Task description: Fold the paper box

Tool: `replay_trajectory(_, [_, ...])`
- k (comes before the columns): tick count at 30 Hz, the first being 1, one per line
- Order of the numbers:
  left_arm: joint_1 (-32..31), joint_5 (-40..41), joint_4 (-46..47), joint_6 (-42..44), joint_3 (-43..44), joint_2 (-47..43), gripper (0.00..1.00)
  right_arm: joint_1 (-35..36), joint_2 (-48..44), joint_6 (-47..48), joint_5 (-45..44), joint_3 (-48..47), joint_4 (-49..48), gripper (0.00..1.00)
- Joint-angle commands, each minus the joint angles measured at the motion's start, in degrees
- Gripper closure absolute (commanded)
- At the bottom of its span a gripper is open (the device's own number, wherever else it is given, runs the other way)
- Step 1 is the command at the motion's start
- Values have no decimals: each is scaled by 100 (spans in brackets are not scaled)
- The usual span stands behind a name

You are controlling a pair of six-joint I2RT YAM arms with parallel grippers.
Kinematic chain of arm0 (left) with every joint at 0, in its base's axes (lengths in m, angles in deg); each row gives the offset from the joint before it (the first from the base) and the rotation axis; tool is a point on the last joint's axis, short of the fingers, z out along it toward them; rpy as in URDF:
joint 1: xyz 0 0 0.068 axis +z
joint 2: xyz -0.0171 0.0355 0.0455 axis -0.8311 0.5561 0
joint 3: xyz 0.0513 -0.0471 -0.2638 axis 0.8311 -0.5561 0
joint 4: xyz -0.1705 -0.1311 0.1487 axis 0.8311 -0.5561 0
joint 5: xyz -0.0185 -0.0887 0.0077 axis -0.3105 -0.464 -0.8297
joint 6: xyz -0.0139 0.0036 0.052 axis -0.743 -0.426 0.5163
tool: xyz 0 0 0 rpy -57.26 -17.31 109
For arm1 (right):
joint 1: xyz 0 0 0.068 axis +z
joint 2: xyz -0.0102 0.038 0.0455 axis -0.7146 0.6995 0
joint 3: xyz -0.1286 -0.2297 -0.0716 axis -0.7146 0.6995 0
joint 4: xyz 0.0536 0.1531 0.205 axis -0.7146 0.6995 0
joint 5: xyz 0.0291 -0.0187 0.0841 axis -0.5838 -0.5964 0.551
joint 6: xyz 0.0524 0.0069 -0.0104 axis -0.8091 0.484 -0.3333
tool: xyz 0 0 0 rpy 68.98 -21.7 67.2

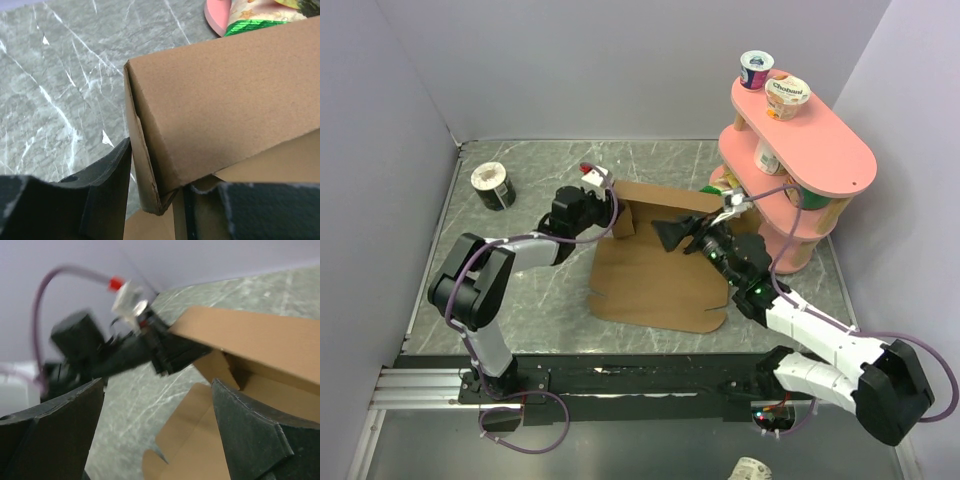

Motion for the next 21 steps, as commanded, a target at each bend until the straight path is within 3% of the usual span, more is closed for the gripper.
replay_trajectory(1, [112,-317,-606,-405,414,-117,67,565,54,1330,-22,156,-95,10])
replay_trajectory(5, [227,-651,-1361,-669,783,-108,67,593,600,919,13,244,-252,22])
replay_trajectory(8, [367,-836,-1486,-941,819,-178,67,541,1065,681,-31,262,-648,36])
replay_trajectory(16, [482,-1179,-1794,-1004,855,-170,67,549,2760,268,-319,-134,-1694,58])
replay_trajectory(21, [482,-1091,-1724,-995,723,-205,67,601,3597,65,-786,-476,-2072,62])
